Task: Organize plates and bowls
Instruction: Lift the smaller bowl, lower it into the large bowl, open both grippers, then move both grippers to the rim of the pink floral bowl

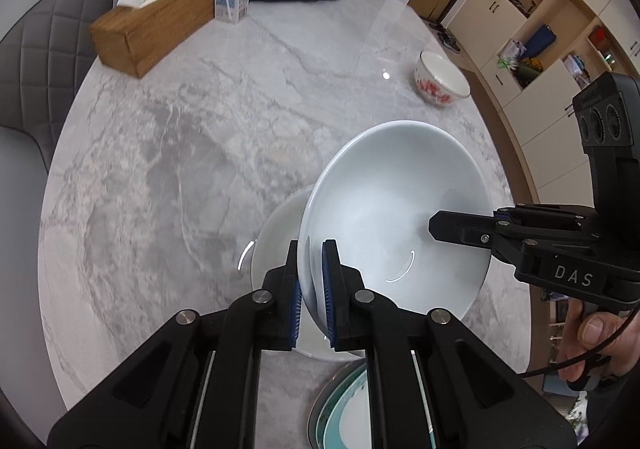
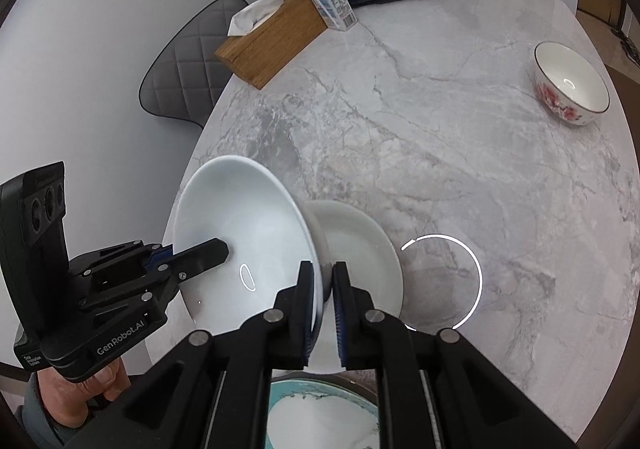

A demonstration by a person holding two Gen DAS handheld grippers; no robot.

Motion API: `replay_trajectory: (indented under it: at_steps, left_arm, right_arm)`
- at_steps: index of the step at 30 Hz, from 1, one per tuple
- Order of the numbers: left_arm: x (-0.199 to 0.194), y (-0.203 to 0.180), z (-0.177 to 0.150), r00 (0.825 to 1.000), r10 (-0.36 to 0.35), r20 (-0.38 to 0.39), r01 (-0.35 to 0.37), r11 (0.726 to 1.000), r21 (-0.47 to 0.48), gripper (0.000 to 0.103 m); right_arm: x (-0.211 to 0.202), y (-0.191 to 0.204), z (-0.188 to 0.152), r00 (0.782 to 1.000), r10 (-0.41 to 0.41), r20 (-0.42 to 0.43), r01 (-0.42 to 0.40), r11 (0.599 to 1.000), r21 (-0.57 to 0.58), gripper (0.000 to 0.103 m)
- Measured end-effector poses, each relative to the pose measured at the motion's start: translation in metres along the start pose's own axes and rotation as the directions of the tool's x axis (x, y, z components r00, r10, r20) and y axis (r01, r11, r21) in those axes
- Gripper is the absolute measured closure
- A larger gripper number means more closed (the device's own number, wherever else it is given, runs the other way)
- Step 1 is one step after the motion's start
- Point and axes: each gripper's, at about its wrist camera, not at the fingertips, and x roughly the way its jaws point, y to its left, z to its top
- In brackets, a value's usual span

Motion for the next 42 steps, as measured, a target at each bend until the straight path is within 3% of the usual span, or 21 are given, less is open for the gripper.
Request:
replay_trajectory:
  at_steps: [6, 20, 32, 36, 38, 39, 42]
  left_arm:
    - [0.032, 0.001, -0.023, 0.997, 0.032, -0.070, -0.032, 0.999, 0.004, 0.095]
    - [0.092, 0.009, -0.014, 0.983, 0.104, -0.152, -0.103, 0.995, 0.013, 0.093]
    - [0.096, 0.013, -0.011, 0.987, 0.100, -0.127, -0.103, 0.995, -0.017, 0.087]
    - [0.093, 0.009, -0.015, 0.990, 0.083, -0.111, -0.086, 0.996, -0.017, 0.077]
    - [0.088, 0.006, -0.016, 0.993, 0.076, -0.091, -0.078, 0.997, -0.014, 0.064]
    - [0.084, 0.004, -0.016, 0.995, 0.061, -0.077, -0.062, 0.998, -0.014, 0.051]
    - [0.076, 0.004, -0.014, 0.997, 0.056, -0.060, -0.058, 0.998, -0.031, 0.046]
  right_arm:
    - [0.027, -0.009, -0.020, 0.998, -0.021, -0.063, 0.023, 0.999, 0.035, 0.091]
    - [0.077, -0.024, -0.018, 0.983, -0.100, -0.154, 0.102, 0.995, 0.007, 0.091]
    - [0.089, -0.023, -0.015, 0.979, -0.118, -0.168, 0.117, 0.993, -0.012, 0.088]
    - [0.088, -0.022, -0.017, 0.980, -0.110, -0.167, 0.110, 0.994, -0.007, 0.086]
    - [0.086, -0.021, -0.018, 0.981, -0.107, -0.163, 0.107, 0.994, -0.009, 0.083]
    - [0.085, -0.021, -0.018, 0.982, -0.101, -0.159, 0.101, 0.995, -0.009, 0.080]
    - [0.075, -0.020, -0.019, 0.985, -0.099, -0.140, 0.099, 0.995, -0.002, 0.075]
